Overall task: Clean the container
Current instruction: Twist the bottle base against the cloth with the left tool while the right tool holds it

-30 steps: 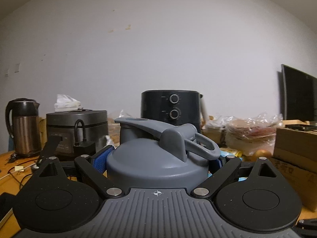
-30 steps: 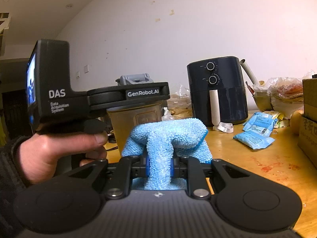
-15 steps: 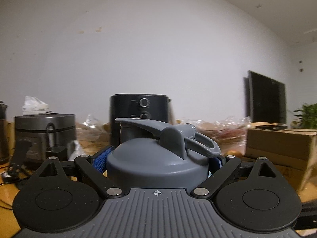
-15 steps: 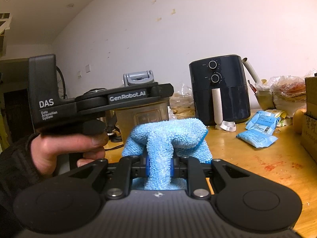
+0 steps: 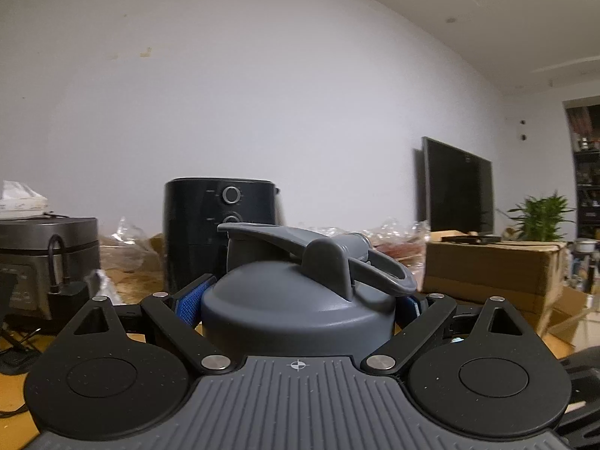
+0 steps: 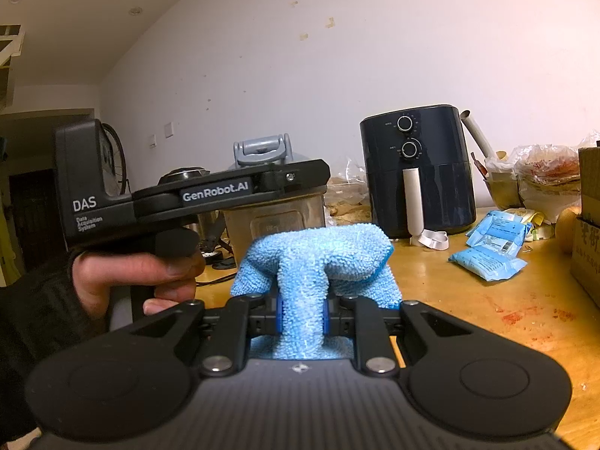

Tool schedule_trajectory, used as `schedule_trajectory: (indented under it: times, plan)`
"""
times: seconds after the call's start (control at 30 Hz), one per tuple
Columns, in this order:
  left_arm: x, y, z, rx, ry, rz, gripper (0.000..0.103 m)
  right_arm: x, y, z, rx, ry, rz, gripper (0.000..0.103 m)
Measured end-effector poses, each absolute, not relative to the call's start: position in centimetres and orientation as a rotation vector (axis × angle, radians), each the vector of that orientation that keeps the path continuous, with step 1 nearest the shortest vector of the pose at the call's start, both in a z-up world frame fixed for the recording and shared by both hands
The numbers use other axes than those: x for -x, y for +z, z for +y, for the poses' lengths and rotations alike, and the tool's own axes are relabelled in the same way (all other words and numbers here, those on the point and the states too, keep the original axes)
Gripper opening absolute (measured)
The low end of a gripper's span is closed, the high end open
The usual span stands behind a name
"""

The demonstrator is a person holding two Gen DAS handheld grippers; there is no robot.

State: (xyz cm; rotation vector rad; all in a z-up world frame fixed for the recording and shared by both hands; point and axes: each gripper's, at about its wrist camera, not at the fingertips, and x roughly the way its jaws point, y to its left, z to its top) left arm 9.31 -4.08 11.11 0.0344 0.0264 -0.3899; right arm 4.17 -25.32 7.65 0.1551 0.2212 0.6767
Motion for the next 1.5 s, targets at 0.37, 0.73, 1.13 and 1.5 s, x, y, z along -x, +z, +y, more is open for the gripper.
schedule_trajectory:
  times: [0.37,0.73,1.13,1.5]
  plan:
    - [-10.4,11.0,-2.6,-0.037,-0.54,0.036,0.095,-4.2,7.6,-25.3,-0.156,0.685,0.223,0.016]
    - [-11.4,10.9,-1.3,-0.042,-0.689,0.06,0.095,-4.2,7.6,-25.0,-0.157,0.697,0.224,0.016]
    - [-12.8,11.3,-0.2,-0.063,-0.807,0.1,0.095,-4.2,7.8,-24.6,-0.148,0.718,0.215,0.016]
    - [-13.7,11.6,0.4,-0.082,-0.888,0.132,0.095,-5.0,8.4,-23.3,-0.082,0.747,0.201,0.016]
